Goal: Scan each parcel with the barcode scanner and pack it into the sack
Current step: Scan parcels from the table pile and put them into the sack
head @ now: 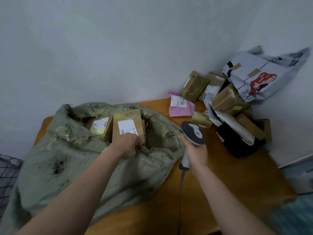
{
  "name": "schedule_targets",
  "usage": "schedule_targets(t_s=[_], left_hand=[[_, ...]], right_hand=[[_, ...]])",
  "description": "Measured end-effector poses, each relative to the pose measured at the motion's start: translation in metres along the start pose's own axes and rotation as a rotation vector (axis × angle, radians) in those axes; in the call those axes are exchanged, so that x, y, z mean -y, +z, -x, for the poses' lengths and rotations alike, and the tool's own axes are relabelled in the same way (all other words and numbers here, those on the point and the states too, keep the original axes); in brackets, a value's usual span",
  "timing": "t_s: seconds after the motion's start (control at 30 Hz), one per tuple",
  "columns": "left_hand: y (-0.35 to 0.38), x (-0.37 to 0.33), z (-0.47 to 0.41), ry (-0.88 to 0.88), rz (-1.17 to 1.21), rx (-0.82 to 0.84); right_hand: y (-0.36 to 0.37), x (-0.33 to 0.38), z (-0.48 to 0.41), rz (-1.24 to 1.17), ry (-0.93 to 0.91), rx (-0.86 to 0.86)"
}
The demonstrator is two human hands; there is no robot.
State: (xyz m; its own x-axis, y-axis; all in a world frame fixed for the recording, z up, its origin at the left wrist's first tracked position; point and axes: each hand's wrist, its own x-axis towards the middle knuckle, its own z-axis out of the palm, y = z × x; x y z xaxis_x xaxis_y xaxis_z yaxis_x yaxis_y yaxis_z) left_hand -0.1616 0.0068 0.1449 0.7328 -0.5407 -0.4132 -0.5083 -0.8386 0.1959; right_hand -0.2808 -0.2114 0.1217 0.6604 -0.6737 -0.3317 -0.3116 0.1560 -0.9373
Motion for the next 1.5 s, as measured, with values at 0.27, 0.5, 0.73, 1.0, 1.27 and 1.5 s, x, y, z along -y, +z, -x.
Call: schedule_targets(t_s=[0.27, 0.5, 0.73, 1.0, 1.27, 1.5], left_hand=[[0.008, -0.022, -0.007, -0.024, 0.334, 0.341], [0.026, 0.016, 0.007, -0.123, 0.391, 0.211], [0.062, 0.085, 0.060, -0.331, 0.190, 0.079], [0.129, 0.128, 0.122, -0.599, 0.643, -0.389], [0.086, 0.069, 0.078, -0.652, 0.414, -0.673], [0.050, -0.056, -0.009, -0.273, 0.574, -0.670]], right_hand=[[-0.024, 0.023, -0.002, -0.016, -0.096, -0.107], [0.005, 0.013, 0.012, 0.053, -0.088, 0.101], [0.061, 0.001, 0.026, 0.040, -0.042, 0.275], [0.086, -0.025, 0.031, 0.033, 0.109, 0.251], [0.056, -0.022, 0.008, -0.021, 0.115, 0.221], [-0.022, -0.008, -0.031, -0.192, 0.181, 0.159]])
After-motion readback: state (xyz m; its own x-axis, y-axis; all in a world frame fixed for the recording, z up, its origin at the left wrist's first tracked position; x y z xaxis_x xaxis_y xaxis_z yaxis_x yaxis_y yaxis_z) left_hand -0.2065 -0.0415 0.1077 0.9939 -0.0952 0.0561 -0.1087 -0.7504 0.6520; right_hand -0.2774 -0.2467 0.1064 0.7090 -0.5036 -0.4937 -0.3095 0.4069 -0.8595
